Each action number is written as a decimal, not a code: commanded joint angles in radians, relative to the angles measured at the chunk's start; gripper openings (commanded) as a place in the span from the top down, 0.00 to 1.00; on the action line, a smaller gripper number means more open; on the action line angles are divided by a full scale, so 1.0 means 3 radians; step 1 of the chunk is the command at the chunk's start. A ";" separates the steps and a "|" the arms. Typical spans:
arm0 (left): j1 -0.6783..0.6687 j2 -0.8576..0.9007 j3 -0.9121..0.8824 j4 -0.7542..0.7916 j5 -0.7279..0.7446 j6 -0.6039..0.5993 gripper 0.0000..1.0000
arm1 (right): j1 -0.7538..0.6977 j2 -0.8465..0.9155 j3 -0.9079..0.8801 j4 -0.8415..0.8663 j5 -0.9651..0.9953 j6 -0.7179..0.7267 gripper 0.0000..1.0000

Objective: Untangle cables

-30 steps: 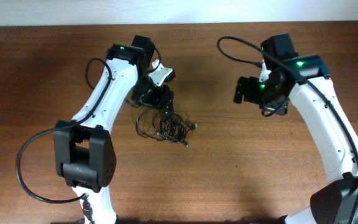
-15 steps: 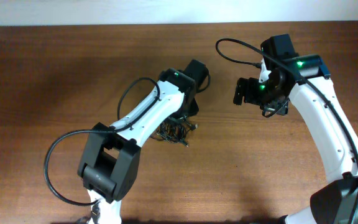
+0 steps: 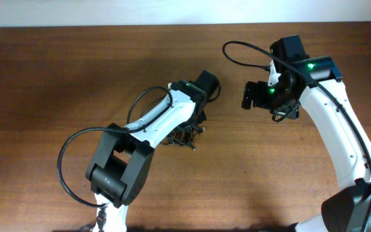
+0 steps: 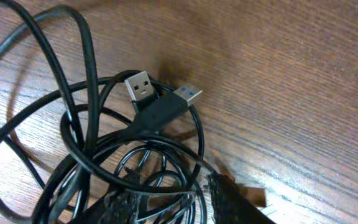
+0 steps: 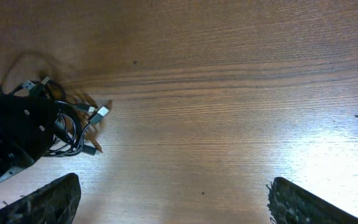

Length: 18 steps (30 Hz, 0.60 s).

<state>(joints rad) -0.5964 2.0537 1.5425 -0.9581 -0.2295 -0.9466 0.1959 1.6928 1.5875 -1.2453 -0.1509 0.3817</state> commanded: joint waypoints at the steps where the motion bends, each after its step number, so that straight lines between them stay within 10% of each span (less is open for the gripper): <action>1: -0.0001 0.0052 -0.0023 0.0013 -0.0161 -0.0022 0.67 | -0.0003 -0.0005 0.0019 -0.0001 0.0015 -0.0029 0.03; 8: 0.0003 0.0224 0.0078 0.0056 -0.0104 0.0459 1.00 | -0.0003 -0.0005 0.0019 0.0001 0.0017 -0.0039 0.02; 11: 0.0203 -0.0306 0.0652 -0.0023 0.1380 0.1841 1.00 | -0.0003 -0.0005 0.0019 0.0048 0.0014 -0.0038 0.02; 18: 0.1122 -0.1057 0.0755 -0.0011 0.3360 0.1991 1.00 | 0.0000 -0.0005 0.0019 0.0707 -0.1584 -0.0212 0.17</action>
<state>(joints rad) -0.3046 1.7409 1.7599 -0.9588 0.6006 -0.3840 0.1959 1.6932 1.5860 -1.0775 -0.3775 0.3584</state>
